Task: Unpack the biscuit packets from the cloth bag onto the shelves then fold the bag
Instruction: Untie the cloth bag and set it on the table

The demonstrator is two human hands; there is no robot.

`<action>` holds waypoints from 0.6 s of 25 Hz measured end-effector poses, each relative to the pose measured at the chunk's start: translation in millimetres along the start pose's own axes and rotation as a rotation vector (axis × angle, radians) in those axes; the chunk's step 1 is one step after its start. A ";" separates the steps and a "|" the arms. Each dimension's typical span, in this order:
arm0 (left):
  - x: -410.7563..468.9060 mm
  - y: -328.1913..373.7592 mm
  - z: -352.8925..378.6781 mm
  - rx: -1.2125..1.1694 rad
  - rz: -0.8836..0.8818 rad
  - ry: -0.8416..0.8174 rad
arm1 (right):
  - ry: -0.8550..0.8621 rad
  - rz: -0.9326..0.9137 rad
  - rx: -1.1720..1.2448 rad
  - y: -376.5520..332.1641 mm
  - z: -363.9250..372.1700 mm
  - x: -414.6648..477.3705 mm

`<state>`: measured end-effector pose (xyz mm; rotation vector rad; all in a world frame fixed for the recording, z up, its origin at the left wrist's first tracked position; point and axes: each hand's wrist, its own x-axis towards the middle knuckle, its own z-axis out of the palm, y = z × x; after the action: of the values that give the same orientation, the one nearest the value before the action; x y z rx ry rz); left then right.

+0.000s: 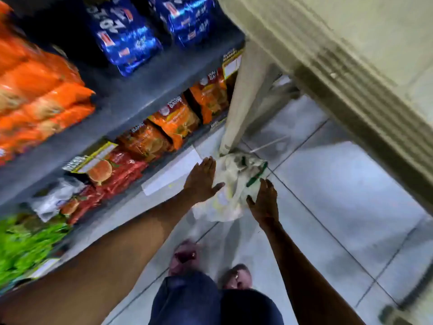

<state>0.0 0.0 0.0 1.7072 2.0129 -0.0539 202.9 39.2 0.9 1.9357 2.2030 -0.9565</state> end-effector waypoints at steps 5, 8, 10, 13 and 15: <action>89.9 -4.2 54.8 -0.121 -0.051 -0.206 | -0.063 0.064 0.100 38.4 32.3 92.7; 120.2 -7.0 87.5 -0.203 -0.093 -0.241 | -0.091 0.058 0.173 42.7 40.2 137.5; 124.9 -11.1 95.0 -0.216 -0.070 -0.195 | -0.178 0.068 0.286 40.9 49.0 153.8; 107.3 -6.7 95.0 -0.143 0.061 0.076 | -0.356 0.109 0.509 19.4 61.6 145.4; 89.1 -9.3 83.4 -0.077 0.081 0.121 | -0.311 0.084 0.389 3.7 59.9 129.6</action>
<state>11.7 51.2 -110.5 1.7797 2.0008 0.1554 158.0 124.4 -104.6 1.8343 1.8542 -1.6427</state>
